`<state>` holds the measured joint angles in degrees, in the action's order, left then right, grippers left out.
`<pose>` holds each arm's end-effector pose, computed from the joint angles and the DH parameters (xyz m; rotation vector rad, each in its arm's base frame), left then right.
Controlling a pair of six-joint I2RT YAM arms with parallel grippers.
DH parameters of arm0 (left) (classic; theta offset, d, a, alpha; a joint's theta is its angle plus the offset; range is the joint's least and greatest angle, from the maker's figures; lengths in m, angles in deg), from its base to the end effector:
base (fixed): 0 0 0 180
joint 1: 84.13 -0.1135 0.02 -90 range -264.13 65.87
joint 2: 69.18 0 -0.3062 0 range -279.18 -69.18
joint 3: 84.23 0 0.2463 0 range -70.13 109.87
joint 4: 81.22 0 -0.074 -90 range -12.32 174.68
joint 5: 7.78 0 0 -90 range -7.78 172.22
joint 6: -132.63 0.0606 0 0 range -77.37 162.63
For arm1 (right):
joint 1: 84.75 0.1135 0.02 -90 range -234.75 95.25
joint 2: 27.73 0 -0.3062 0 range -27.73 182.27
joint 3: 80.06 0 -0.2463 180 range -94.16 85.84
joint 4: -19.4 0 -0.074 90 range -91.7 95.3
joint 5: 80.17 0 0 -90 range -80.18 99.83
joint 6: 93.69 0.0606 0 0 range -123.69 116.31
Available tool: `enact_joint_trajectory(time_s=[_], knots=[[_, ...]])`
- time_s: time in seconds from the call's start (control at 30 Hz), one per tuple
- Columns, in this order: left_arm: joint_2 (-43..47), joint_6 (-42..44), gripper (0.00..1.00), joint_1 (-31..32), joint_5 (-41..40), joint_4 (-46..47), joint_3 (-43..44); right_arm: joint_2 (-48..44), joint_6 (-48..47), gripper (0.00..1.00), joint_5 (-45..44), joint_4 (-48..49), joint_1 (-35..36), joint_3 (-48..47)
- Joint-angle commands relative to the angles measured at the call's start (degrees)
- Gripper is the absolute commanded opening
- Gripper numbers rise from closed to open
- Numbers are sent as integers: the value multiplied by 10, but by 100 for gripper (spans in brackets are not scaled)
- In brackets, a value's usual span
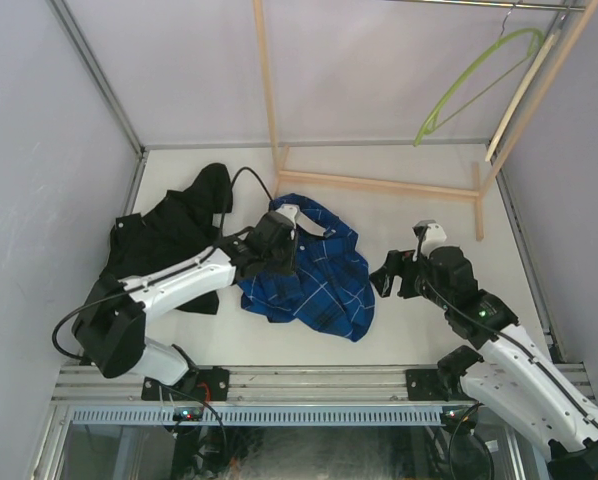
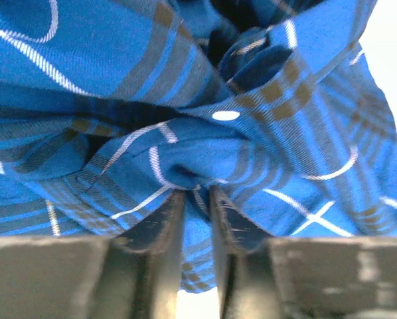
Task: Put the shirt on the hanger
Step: Adjust the shirt at the center of the board.
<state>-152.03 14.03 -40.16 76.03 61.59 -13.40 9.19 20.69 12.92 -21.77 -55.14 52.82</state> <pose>0.2280 -0.2109 0.2644 0.2813 2.4560 -0.4361 0.1140 0.0685 0.2718 -0.1322 2.1685 0.6104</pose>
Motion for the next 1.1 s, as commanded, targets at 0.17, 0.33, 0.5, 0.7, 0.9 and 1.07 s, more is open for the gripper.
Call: enact_joint_trajectory(time_s=[0.17,0.33,0.5,0.7,0.9,1.07], knots=[[153,6,0,-2,-70,-86,-61,1,-7,82,-9,28,-5,3],[262,-7,0,-49,-106,-169,-82,31,-1,82,8,64,-5,11],[333,-16,0,-183,-85,-212,-103,77,7,82,27,102,-5,12],[393,-41,0,-295,-77,-238,-88,143,19,82,57,175,-6,3],[449,-42,0,-357,-92,-251,-82,226,25,83,103,251,-6,-27],[435,-37,18,-359,-63,-248,-85,334,16,83,146,300,-7,-76]])
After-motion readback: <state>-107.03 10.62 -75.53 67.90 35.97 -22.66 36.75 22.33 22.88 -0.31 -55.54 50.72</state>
